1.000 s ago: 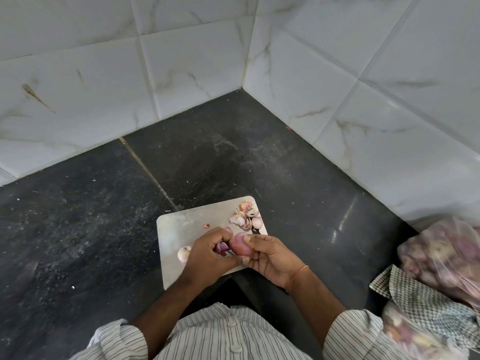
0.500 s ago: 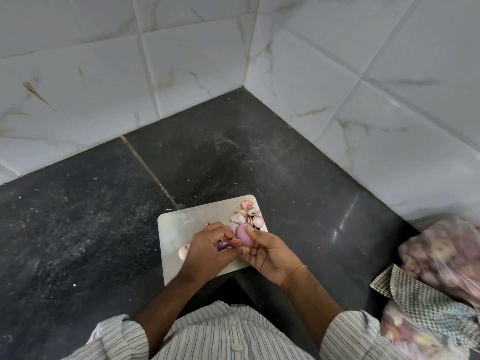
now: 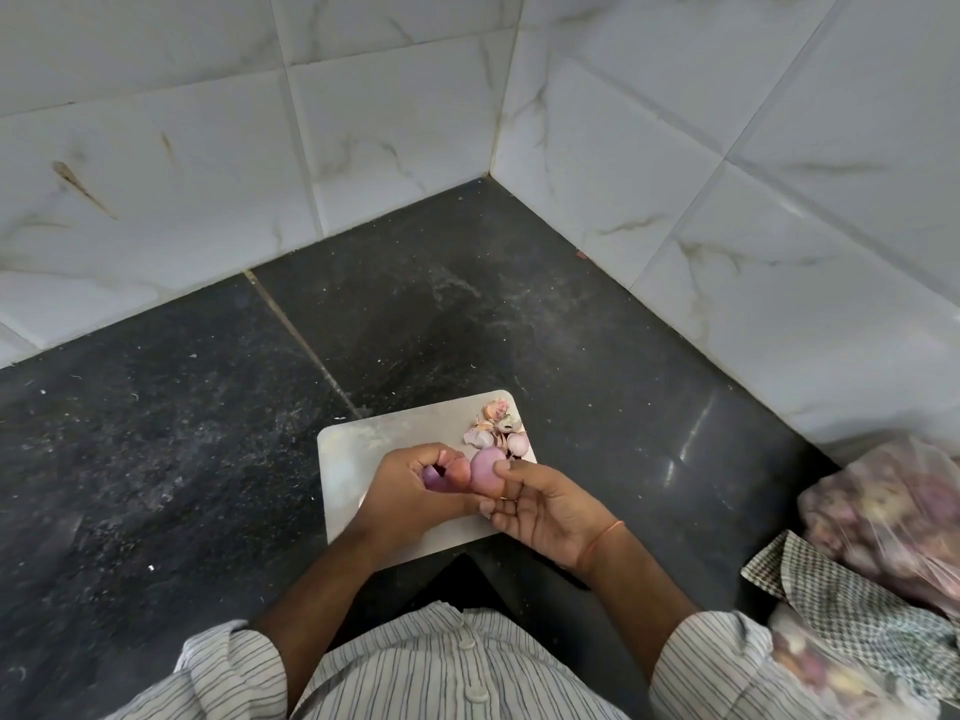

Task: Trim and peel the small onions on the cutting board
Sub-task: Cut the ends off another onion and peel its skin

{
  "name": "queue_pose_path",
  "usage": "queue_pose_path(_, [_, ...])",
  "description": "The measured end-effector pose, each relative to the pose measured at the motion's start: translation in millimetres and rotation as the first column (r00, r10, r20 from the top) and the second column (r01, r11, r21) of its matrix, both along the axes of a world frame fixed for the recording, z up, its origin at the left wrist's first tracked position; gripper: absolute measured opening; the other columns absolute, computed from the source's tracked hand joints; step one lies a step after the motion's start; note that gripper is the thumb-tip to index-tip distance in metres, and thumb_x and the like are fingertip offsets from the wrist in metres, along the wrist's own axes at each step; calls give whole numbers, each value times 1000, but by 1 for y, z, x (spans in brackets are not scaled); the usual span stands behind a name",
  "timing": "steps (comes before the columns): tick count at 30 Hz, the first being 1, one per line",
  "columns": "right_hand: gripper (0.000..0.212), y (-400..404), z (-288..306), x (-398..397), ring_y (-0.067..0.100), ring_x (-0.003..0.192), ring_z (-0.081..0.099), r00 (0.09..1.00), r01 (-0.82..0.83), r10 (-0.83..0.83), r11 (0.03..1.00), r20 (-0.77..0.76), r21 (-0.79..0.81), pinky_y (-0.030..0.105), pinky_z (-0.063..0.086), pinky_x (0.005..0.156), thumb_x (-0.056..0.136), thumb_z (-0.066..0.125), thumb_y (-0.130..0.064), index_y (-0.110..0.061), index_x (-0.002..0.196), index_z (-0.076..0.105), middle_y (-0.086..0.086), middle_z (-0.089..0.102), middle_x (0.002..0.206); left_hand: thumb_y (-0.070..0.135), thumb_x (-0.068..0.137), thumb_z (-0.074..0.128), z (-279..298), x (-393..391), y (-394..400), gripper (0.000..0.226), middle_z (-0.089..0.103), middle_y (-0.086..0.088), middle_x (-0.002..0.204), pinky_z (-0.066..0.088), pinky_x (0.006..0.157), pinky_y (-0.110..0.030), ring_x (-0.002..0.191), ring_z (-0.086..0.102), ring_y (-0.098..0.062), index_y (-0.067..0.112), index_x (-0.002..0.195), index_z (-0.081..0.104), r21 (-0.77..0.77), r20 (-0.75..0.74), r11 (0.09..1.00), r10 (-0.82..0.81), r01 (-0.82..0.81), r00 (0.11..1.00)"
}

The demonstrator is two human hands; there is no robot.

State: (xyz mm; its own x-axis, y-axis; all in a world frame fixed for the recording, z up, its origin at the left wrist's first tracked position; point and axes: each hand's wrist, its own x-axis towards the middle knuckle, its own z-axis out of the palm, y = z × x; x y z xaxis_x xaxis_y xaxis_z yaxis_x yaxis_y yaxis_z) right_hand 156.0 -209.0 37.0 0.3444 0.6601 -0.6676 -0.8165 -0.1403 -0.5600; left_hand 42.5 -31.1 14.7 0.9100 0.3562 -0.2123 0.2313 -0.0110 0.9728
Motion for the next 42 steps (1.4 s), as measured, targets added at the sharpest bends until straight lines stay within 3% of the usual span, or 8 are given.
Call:
queue_pose_path(5, [63, 2, 2, 12, 27, 96, 71, 995, -94, 96, 993, 36, -69, 32, 62, 86, 84, 86, -29, 5, 134, 68, 23, 73, 113, 18, 66, 99, -7, -2, 5, 37, 72, -15, 81, 58, 74, -22, 78, 67, -17, -2, 84, 74, -106, -33, 993, 54, -58, 998])
queue_pose_path(9, [53, 3, 3, 13, 24, 90, 74, 999, -54, 54, 998, -2, -8, 31, 64, 82, 90, 79, -22, 7, 133, 67, 19, 75, 107, 17, 68, 95, -6, -2, 7, 39, 77, -9, 88, 60, 85, -25, 90, 76, -16, -7, 88, 72, -204, -11, 978, 41, -43, 999])
queue_pose_path(12, [42, 5, 4, 7, 24, 92, 76, 1000, -13, 13, 1000, -5, 25, 32, 64, 88, 96, 74, -19, 7, 129, 70, 21, 76, 110, 16, 78, 94, -3, -1, 9, 26, 80, -4, 94, 61, 85, -28, 93, 77, -17, 4, 91, 74, -118, -23, 993, 22, -24, 1000])
queue_pose_path(16, [47, 13, 5, 0, 26, 95, 75, 996, 93, -94, 994, 6, 57, 42, 57, 106, 94, 76, -11, 12, 133, 65, 28, 72, 122, -1, 73, 97, -1, 3, 6, 42, 74, -18, 100, 65, 85, -43, 92, 76, -25, -4, 94, 61, -73, 19, 994, 83, -82, 996])
queue_pose_path(20, [48, 20, 10, -4, 19, 83, 73, 985, 171, -173, 982, 10, 86, 39, 64, 94, 94, 75, -7, 11, 136, 62, 25, 74, 113, 2, 72, 98, 10, 9, -1, 37, 79, 0, 95, 67, 81, -37, 87, 79, -19, 10, 95, 70, -5, 42, 990, 143, -143, 989])
queue_pose_path(26, [38, 24, 13, -5, 18, 78, 73, 977, 211, -212, 975, 8, 73, 37, 66, 87, 95, 72, -4, 6, 131, 65, 22, 76, 104, 10, 75, 98, 12, 11, 2, 33, 79, -1, 91, 67, 77, -34, 82, 79, -18, 18, 94, 72, 26, 15, 988, 149, -150, 989])
queue_pose_path(33, [43, 22, 4, -11, 21, 88, 71, 990, 144, -144, 989, 10, 35, 47, 57, 107, 93, 78, -10, 10, 130, 67, 25, 73, 112, 15, 71, 100, -1, 7, 9, 45, 67, 5, 79, 56, 66, -26, 70, 59, -10, 1, 90, 61, 26, -50, 997, 75, -74, 996])
queue_pose_path(42, [42, 21, 5, -14, 15, 78, 71, 993, 117, -117, 993, 0, -24, 33, 65, 86, 94, 74, -17, 3, 131, 70, 12, 76, 92, 12, 74, 99, -2, 2, 4, 44, 69, 4, 75, 55, 65, -22, 68, 61, -6, -4, 88, 61, 2, -22, 998, 60, -60, 998])
